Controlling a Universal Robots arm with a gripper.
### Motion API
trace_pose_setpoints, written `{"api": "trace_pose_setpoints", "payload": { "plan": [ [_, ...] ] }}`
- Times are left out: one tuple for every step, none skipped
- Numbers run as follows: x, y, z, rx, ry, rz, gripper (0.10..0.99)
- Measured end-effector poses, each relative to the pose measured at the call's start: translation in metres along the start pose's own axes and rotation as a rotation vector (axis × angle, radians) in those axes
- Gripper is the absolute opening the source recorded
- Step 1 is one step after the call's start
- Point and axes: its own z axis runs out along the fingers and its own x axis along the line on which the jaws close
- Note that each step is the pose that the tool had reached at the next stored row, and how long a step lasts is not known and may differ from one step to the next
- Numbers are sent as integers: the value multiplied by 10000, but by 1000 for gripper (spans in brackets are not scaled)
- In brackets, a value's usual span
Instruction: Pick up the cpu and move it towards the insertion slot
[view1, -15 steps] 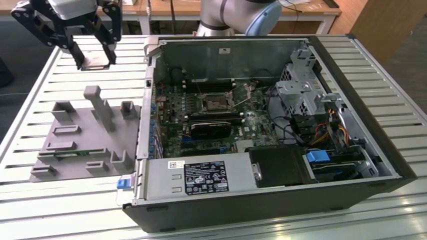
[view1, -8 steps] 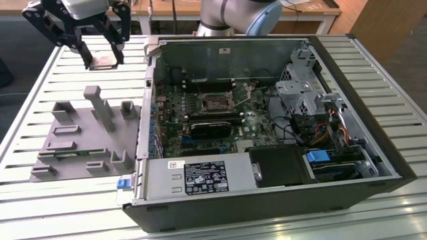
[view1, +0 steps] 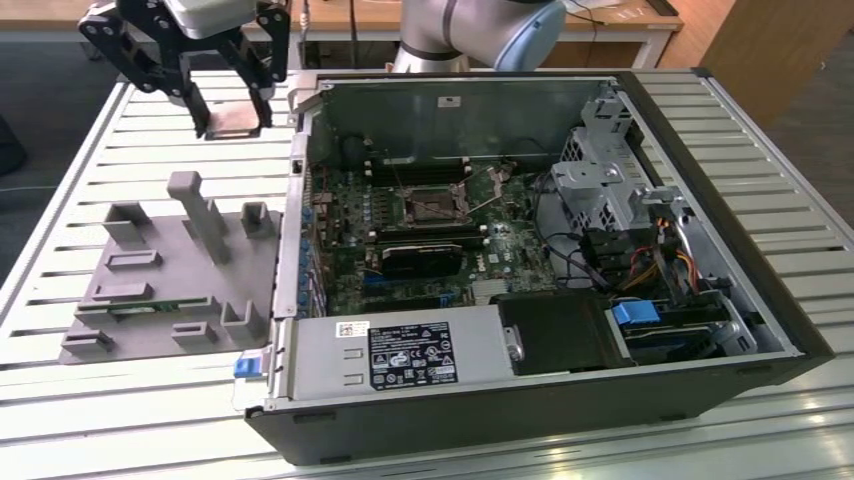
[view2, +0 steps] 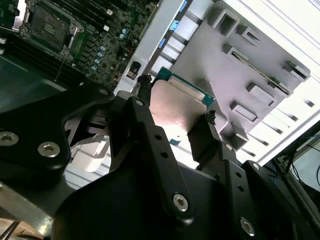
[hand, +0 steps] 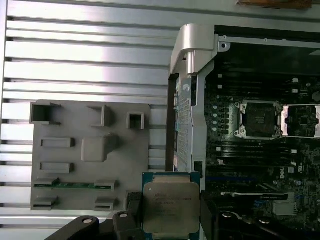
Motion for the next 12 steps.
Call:
{"api": "trace_pose_setpoints", "payload": {
  "plan": [
    [-29,-1,1,1,0,0,541],
    [-59,-1,3,0,0,1,541],
    [-88,-2,5,0,0,0,541],
    [-116,-2,7,0,0,0,541],
    [-143,-3,9,-1,-1,-1,541],
    [-170,-4,11,-1,-1,-1,541],
    [-197,-4,12,0,0,0,541],
    [-225,-4,13,0,0,1,541],
    [-250,-5,15,0,0,1,541],
    [-276,-6,17,0,-1,0,541],
    [-302,-6,18,0,0,0,541],
    [-327,-7,19,0,0,0,541]
  ]
}}
